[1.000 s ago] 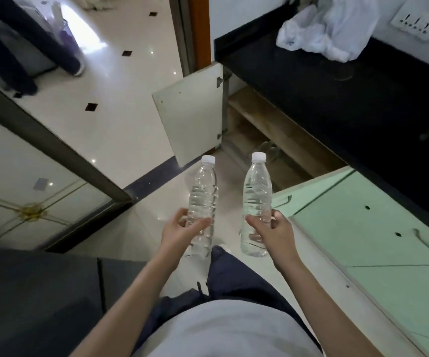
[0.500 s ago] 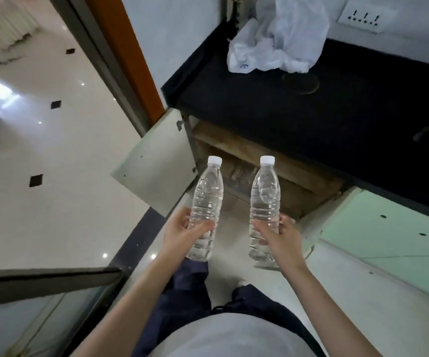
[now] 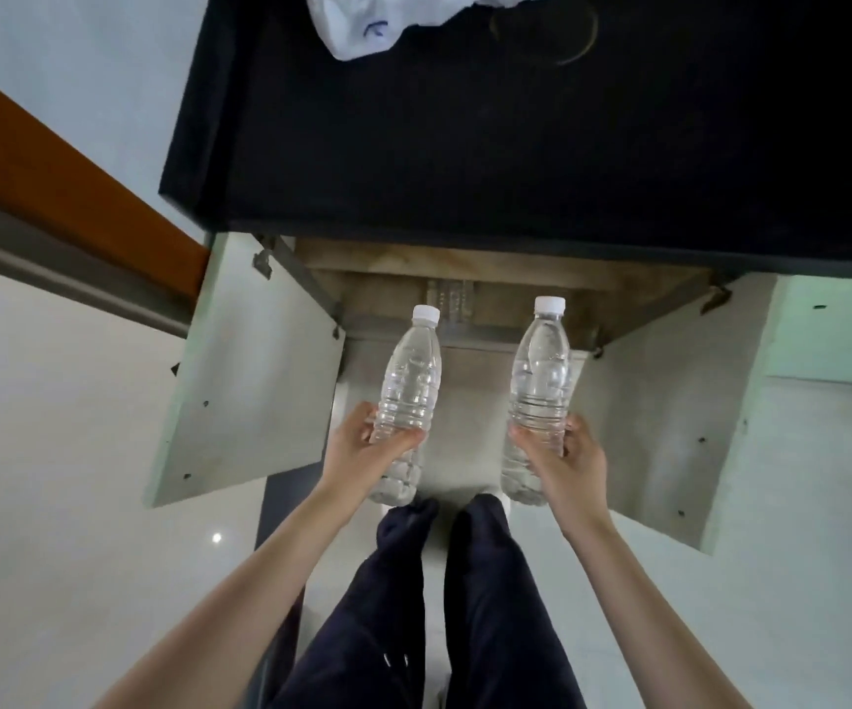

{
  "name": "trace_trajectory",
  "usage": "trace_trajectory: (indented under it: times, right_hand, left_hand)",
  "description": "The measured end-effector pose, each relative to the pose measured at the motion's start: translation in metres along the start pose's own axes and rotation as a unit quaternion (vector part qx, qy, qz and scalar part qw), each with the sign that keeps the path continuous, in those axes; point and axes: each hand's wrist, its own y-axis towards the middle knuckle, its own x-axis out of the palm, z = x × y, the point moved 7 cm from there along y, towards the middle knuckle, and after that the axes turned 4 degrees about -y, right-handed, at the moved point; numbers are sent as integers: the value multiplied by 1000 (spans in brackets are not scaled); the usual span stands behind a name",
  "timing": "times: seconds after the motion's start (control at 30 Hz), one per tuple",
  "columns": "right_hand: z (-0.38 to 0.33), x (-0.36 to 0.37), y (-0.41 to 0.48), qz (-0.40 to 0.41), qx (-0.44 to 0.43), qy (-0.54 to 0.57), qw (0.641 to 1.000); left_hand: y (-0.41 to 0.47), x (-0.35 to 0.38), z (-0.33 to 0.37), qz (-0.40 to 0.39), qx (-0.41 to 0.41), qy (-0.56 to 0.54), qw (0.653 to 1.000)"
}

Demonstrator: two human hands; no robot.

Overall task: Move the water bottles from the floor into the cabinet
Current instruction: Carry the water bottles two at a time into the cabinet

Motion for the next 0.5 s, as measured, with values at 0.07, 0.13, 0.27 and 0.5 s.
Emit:
trace_trajectory:
  times: [0.07,0.13,0.27,0.5]
  right_hand:
    - [24,16,30,-5,5,-17,1000]
    - [55,28,65,-8,4,-34,999]
    - [132,59,152,17,-19,-65,998]
    - [260,118,335,28,-61,-65,996]
  left_hand:
    - [40,10,-24,-6,-25,-7,1000]
    - [80,21,-47,-2,-35,-20,999]
    - [189,44,-118,4,-41,-35,999]
    - [382,97,-206,-7,10,-68,998]
